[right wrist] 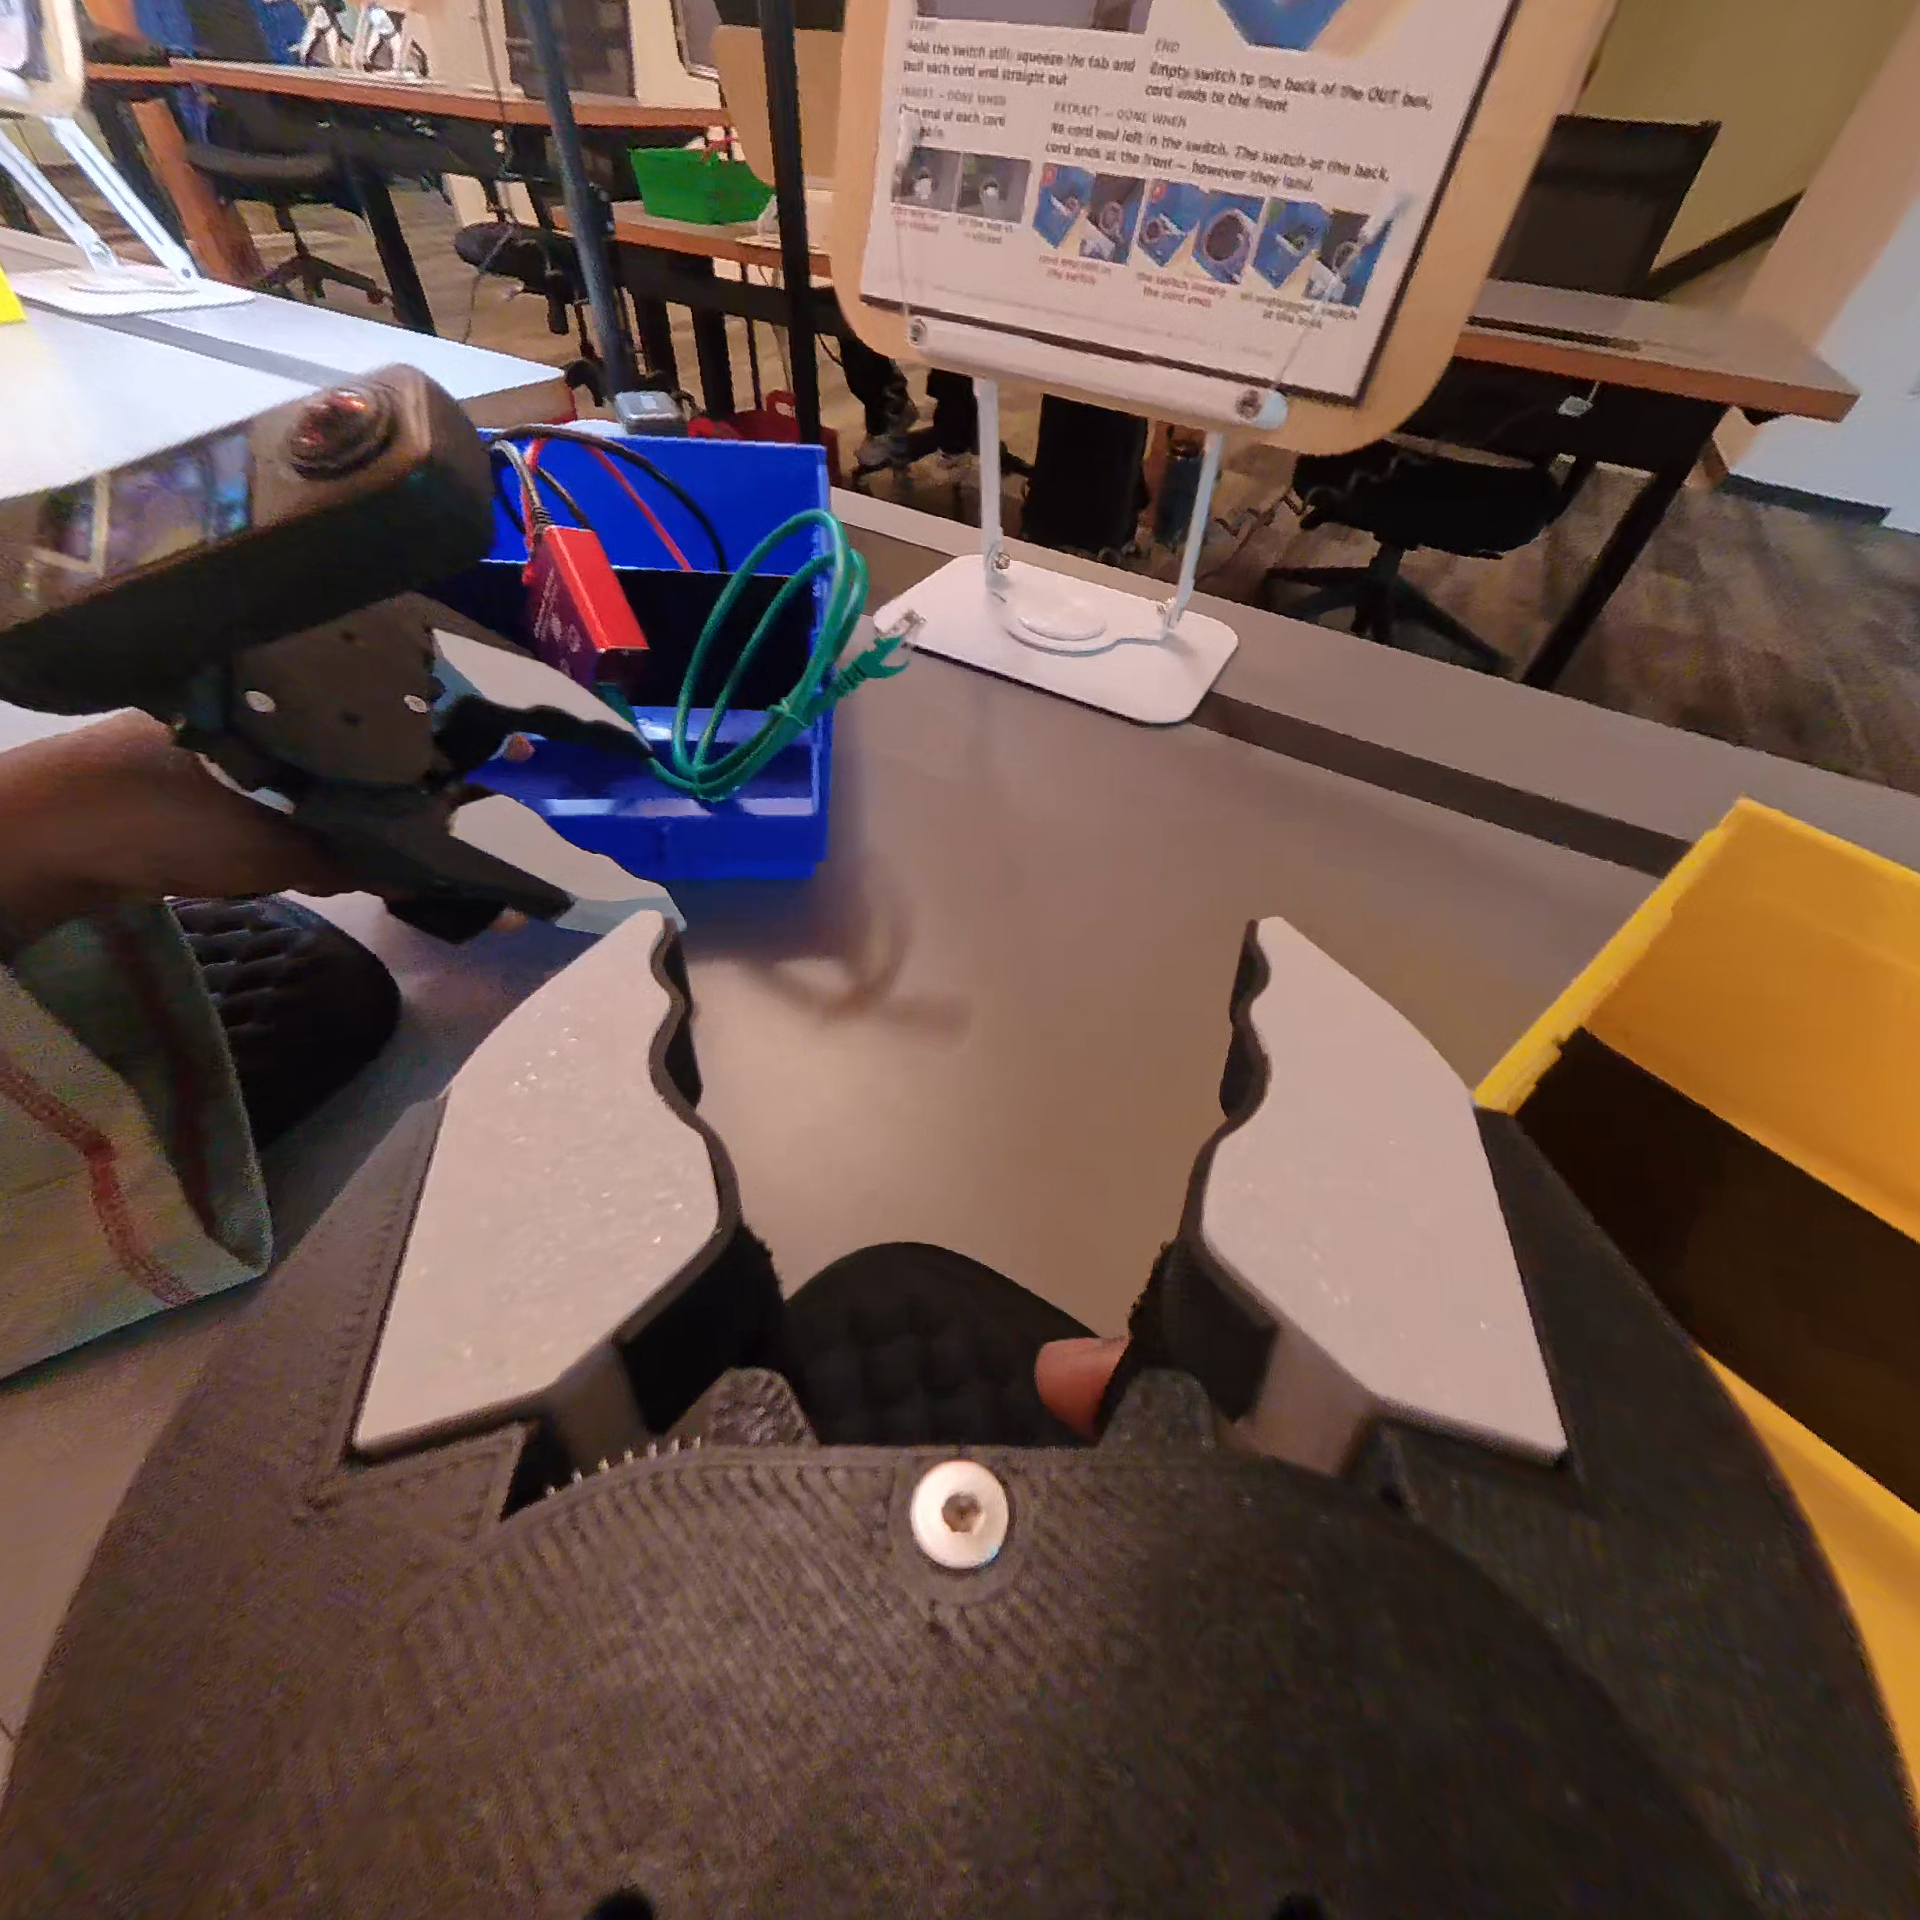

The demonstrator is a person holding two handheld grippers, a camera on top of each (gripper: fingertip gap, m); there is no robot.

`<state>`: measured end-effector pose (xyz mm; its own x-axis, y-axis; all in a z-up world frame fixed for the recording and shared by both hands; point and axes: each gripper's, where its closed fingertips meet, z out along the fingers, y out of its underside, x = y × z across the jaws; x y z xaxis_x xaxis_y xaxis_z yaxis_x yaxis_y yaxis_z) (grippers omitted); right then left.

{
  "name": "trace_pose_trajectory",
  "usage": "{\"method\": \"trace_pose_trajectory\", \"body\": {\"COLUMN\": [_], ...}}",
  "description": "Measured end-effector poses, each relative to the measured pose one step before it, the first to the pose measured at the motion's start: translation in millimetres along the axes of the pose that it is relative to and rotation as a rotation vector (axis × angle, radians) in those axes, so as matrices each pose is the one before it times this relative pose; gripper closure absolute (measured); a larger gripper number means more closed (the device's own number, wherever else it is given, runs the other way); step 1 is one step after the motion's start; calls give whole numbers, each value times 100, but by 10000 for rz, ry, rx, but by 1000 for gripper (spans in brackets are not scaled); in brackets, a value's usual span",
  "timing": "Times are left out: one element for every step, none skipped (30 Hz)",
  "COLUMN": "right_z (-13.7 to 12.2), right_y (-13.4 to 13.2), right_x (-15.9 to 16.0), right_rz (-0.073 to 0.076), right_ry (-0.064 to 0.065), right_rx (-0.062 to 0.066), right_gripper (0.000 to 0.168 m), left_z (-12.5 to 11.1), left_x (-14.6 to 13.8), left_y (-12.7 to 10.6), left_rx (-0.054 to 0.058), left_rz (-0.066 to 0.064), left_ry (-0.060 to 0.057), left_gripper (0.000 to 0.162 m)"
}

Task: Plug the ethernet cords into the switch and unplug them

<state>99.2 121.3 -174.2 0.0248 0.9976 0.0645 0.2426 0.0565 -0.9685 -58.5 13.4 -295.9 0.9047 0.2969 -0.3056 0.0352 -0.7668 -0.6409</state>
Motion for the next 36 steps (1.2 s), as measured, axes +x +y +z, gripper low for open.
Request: {"method": "trace_pose_trajectory", "body": {"right_z": [120, 160, 210, 240, 276, 304, 321, 307, 292, 272, 247, 222, 179, 148, 142, 144, 158, 175, 213, 245, 265, 265, 250, 225, 189, 152, 125, 112, 89, 76, 62, 44, 29, 40, 57, 90], "right_y": [-275, -239, -162, -104, -76, -29, 13, 10, 13, 26, 47, 21, -94, -198, -222, -195, -112, -53, -9, 56, 123, 178, 179, 139, 61, 16, 16, 48, 101, 122, 135, 124, 69, -20, -153, -240], "right_x": [-369, -336, -282, -281, -303, -298, -317, -345, -331, -321, -309, -358, -504, -604, -567, -490, -393, -261, -205, -171, -120, -104, -140, -202, -250, -260, -238, -157, -57, 2, 11, 2, -40, -111, -196, -254], "right_rz": [-111, -103, -95, -104, -129, -123, -91, -54, -29, -13, 3, -1, -13, 26, 73, 57, 13, -26, -55, -79, -113, -153, -185, -183, -132, -58, 4, 32, 39, 36, 27, 19, 4, -16, -10, 6], "right_ry": [-82, -53, -30, -27, -42, -48, -83, -106, -111, -118, -116, -147, -243, -307, -287, -241, -174, -89, -40, -12, 28, 54, 35, -8, -51, -90, -101, -75, -34, -6, -2, -6, -15, -50, -87, -103], "right_rx": [42, 17, -35, -71, -74, -81, -85, -61, -30, -24, -25, 5, 80, 137, 138, 108, 51, -5, -37, -79, -143, -187, -189, -146, -82, -26, -5, -10, -24, -36, -44, -50, -28, 17, 72, 120], "right_gripper": [68, 69, 69, 69, 69, 69, 68, 68, 68, 68, 68, 68, 68, 68, 69, 70, 71, 73, 74, 75, 76, 76, 76, 76, 76, 76, 76, 76, 76, 77, 77, 78, 78, 79, 79, 79], "left_z": [38, 21, 39, 54, 58, 8, -36, -39, -67, -141, -193, -201, -220, -277, -229, -254, -307, -319, -310, -299, -292, -272, -249, -228, -220, -217, -224, -239, -232, -258, -279, -289, -307, -323, -330, -304], "left_x": [-172, -118, -151, -186, -152, -131, -223, -328, -210, -53, 18, 31, -111, -245, -235, -407, -326, -249, -232, -212, -199, -162, -139, -152, -151, -154, -150, -138, -138, -164, -190, -231, -277, -313, -313, -320], "left_y": [50, 34, 111, 120, 143, 89, 102, 201, 344, 351, 419, 564, 625, 630, 771, 697, 546, 535, 501, 470, 453, 425, 380, 348, 335, 348, 352, 379, 386, 408, 453, 497, 514, 563, 557, 532], "left_rx": [61, 34, -29, -20, -39, 2, 5, -26, -70, -45, -48, -81, -71, -34, -81, -25, 59, 27, -6, -51, -91, -98, -72, -28, -18, -29, -37, -45, -52, -36, -40, -23, -13, -39, -41, -37], "left_rz": [-13, 21, 62, 56, 34, 69, 101, 94, 131, 80, -28, -88, -81, -48, -37, -48, -93, -118, -127, -78, -26, -22, -6, 7, 1, -31, -10, -22, -43, -45, -66, -84, -91, -97, -82, -80], "left_ry": [-14, -8, -34, -67, -52, -55, -109, -150, -31, 115, 204, 239, 151, 71, 84, -6, 63, 128, 132, 99, 66, 46, 21, -1, -4, -3, -3, 3, 14, 8, 3, 0, -9, 6, 20, 10], "left_gripper": [85, 87, 89, 91, 93, 98, 103, 110, 115, 116, 119, 123, 126, 127, 129, 128, 128, 127, 126, 126, 126, 125, 125, 125, 125, 124, 124, 124, 124, 124, 123, 123, 123, 123, 122, 122]}}
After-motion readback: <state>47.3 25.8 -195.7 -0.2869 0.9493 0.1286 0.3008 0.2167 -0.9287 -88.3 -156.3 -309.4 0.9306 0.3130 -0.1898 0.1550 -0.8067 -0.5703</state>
